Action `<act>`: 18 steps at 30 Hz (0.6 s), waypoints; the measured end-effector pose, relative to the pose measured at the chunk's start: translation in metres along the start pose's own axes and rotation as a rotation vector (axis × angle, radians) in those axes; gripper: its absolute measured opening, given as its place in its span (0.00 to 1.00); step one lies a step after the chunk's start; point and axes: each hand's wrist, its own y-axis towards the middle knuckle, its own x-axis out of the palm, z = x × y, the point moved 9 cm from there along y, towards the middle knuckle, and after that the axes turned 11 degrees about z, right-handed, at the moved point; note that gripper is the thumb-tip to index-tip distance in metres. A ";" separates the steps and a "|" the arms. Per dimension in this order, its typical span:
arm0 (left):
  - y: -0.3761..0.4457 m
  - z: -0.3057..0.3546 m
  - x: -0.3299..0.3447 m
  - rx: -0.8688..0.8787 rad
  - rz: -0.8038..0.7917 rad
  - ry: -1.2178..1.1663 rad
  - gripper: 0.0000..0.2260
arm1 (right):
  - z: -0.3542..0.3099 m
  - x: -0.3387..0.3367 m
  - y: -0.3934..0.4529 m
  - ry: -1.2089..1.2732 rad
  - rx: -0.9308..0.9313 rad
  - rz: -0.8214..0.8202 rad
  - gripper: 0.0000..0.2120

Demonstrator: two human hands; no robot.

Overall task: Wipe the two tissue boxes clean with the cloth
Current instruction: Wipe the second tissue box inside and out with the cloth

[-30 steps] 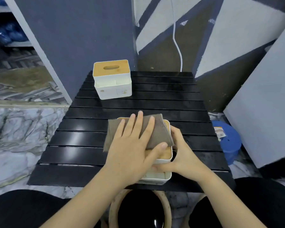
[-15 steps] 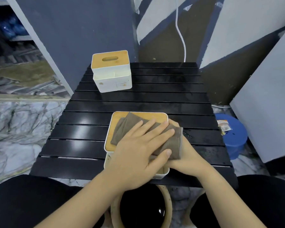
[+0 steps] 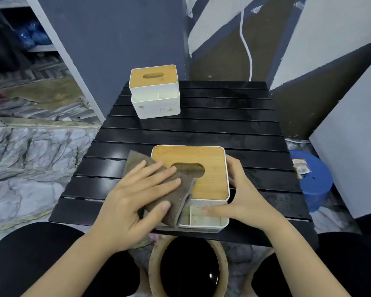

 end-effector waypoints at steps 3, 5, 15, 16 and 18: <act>0.000 -0.012 0.006 -0.180 -0.021 0.060 0.21 | -0.001 0.001 0.000 0.000 -0.001 0.001 0.56; 0.008 -0.013 0.020 -0.261 -0.088 0.129 0.24 | -0.002 0.002 0.000 -0.003 -0.004 0.003 0.56; 0.058 -0.041 0.049 -0.512 -0.222 0.213 0.26 | -0.006 0.004 -0.003 0.022 -0.017 0.069 0.56; 0.057 -0.047 0.046 -0.579 -0.187 0.167 0.26 | -0.006 0.004 -0.003 0.024 -0.018 0.076 0.56; 0.055 -0.055 0.041 -0.693 -0.120 0.092 0.26 | -0.006 0.005 -0.005 0.028 -0.015 0.086 0.56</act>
